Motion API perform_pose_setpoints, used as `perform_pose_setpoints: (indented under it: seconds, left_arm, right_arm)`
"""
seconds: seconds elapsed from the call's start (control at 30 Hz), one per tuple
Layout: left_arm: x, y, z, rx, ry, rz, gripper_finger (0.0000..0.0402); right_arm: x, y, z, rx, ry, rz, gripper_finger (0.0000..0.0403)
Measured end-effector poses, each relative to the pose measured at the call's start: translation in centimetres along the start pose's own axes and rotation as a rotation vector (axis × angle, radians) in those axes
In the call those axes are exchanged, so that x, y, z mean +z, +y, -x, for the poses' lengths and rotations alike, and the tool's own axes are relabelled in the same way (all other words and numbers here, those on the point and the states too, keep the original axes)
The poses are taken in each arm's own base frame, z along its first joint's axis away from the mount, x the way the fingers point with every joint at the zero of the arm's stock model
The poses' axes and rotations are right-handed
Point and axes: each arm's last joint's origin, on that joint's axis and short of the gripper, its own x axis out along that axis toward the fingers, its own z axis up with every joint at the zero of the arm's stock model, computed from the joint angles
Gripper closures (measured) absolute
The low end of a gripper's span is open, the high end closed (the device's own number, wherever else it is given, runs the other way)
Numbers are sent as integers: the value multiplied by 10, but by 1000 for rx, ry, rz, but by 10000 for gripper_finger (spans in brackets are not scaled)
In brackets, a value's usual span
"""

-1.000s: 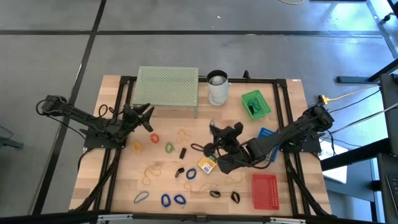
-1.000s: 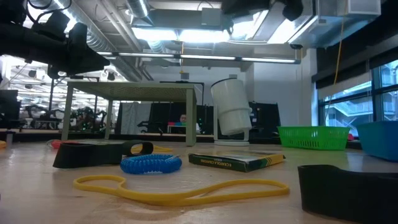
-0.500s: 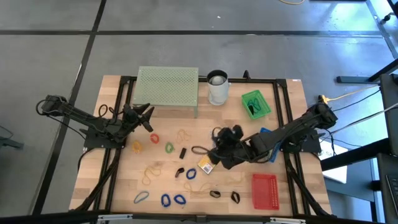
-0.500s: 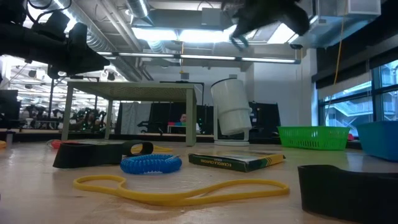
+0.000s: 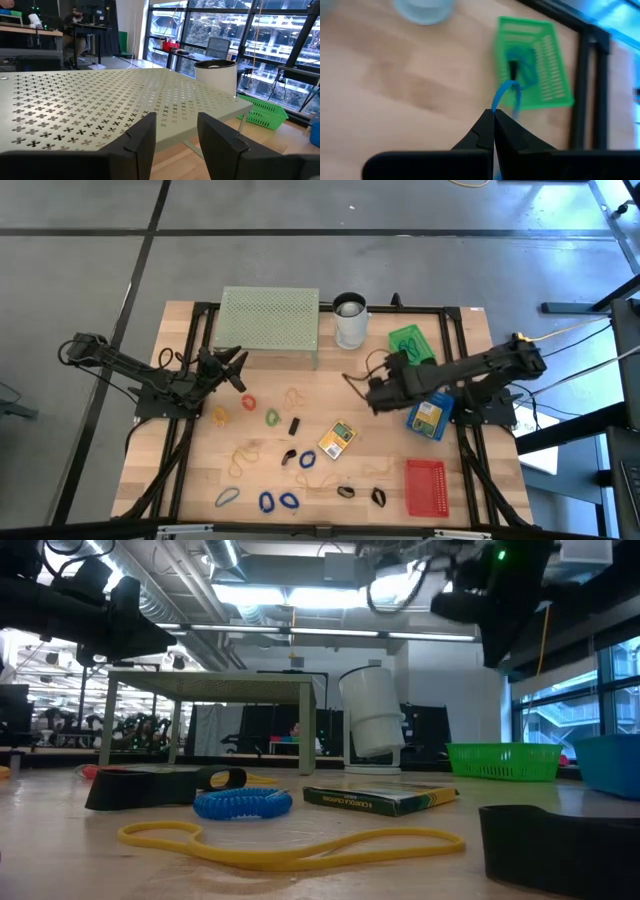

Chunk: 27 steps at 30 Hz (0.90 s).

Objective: Pick & Place Office Desk Supplies
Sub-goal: Put the blue rubber band into the green bin

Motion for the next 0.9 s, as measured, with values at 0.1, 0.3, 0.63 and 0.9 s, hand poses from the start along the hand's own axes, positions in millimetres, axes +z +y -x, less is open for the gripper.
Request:
perform_pose_setpoints:
  seconds: [0.1, 0.3, 0.63, 0.9]
  left_arm:
    - [0, 0, 0, 0, 0, 0, 263]
    - [0, 0, 0, 0, 0, 0, 263]
    - [0, 0, 0, 0, 0, 0, 263]
    - [0, 0, 0, 0, 0, 0, 263]
  right_arm:
    - [9, -6, -22, -77, 46, 14, 400]
    - [21, -22, -61, -217, 131, 24, 399]
    - [39, -36, -90, -294, 109, -59, 396]
    - [50, -34, -100, -243, 104, -82, 357]
